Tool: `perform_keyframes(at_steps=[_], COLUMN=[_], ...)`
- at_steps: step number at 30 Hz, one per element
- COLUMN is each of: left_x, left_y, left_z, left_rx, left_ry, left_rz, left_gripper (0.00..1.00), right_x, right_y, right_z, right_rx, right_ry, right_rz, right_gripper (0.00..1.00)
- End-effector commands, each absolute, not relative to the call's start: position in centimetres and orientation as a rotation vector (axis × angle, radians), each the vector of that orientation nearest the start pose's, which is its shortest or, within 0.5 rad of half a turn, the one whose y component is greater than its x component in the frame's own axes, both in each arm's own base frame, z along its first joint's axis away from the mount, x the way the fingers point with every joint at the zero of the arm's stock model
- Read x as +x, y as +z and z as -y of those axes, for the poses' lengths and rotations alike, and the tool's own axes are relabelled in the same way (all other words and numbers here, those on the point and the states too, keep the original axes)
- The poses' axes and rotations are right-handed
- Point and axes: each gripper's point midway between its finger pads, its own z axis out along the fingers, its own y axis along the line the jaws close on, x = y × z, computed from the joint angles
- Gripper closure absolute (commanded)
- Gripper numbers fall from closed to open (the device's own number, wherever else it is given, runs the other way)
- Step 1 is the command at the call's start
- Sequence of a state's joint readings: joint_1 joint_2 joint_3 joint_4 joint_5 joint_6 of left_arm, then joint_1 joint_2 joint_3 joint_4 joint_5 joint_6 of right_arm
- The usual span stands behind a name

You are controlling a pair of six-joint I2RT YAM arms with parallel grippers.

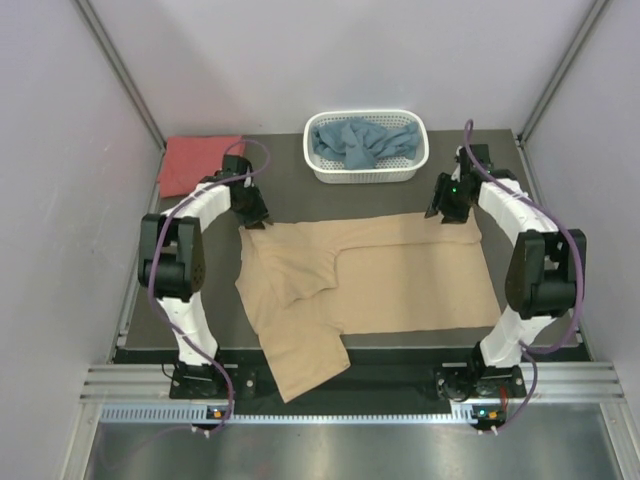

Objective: Fold and stack the t-shirts
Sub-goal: Fold the tshirt

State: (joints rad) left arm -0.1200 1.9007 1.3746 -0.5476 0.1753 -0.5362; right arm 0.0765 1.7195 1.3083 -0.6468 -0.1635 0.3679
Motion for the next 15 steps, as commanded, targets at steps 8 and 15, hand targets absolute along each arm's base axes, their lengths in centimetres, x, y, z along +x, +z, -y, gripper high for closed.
perform_keyframes(at_steps=[8, 15], left_x=[41.9, 42.4], left_y=[1.3, -1.1], left_z=[7.0, 4.7], left_rx=[-0.791, -0.826], left_ry=[-0.219, -0.079], left_rz=[-2.737, -2.769], left_gripper=[0.66, 0.65], right_x=[43.6, 44.2], right_y=[6.7, 1.9], right_z=[-0.3, 2.4], right_rx=[0.453, 0.516], right_ry=[0.101, -0.014], right_rz=[-2.634, -2.67], right_gripper=[0.5, 0.5])
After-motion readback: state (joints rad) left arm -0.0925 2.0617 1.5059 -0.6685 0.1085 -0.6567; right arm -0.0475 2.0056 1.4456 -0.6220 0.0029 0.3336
